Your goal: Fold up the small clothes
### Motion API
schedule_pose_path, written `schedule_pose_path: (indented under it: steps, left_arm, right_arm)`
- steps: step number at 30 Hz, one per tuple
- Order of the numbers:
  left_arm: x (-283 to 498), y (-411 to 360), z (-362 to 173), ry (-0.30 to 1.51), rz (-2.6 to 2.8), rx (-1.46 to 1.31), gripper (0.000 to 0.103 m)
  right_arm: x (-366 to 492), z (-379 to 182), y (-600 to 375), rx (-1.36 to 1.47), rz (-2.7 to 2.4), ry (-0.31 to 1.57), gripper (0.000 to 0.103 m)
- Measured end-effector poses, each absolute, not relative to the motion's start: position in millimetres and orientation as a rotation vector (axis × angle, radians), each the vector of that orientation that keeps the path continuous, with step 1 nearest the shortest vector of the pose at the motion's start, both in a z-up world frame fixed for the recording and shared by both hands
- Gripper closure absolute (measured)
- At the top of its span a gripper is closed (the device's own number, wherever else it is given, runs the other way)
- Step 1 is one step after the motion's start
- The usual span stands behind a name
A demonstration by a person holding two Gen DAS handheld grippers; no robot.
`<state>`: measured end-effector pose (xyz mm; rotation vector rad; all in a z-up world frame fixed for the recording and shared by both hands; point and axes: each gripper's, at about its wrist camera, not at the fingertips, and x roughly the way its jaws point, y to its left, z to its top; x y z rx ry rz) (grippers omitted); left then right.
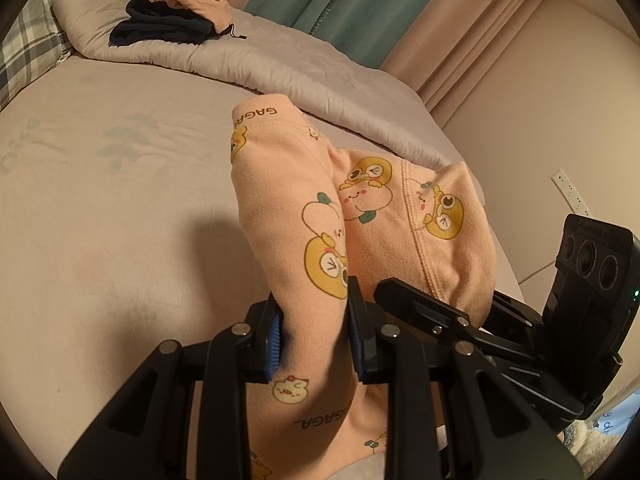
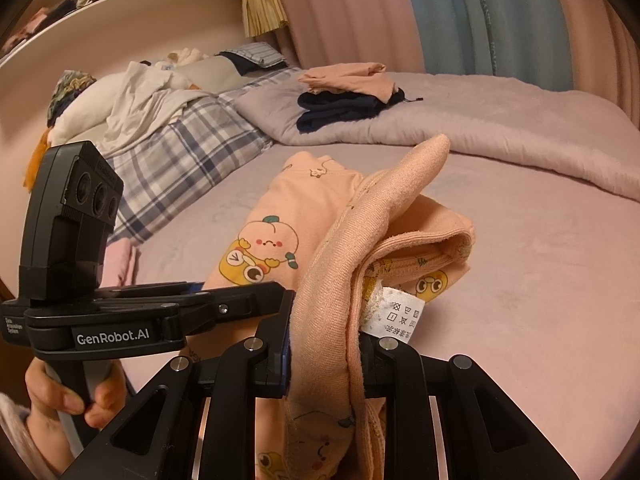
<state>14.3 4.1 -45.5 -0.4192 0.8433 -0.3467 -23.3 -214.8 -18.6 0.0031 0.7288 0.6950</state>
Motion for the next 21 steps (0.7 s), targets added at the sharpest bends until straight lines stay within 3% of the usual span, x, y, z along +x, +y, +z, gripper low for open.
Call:
schedule_pose_path:
  steps: [21]
  left_arm:
    - [41, 19, -61, 0.880, -0.322, -0.454, 0.077]
  right_arm:
    - [-7, -29, -196, 0.010, 0.704, 0.762, 0.079]
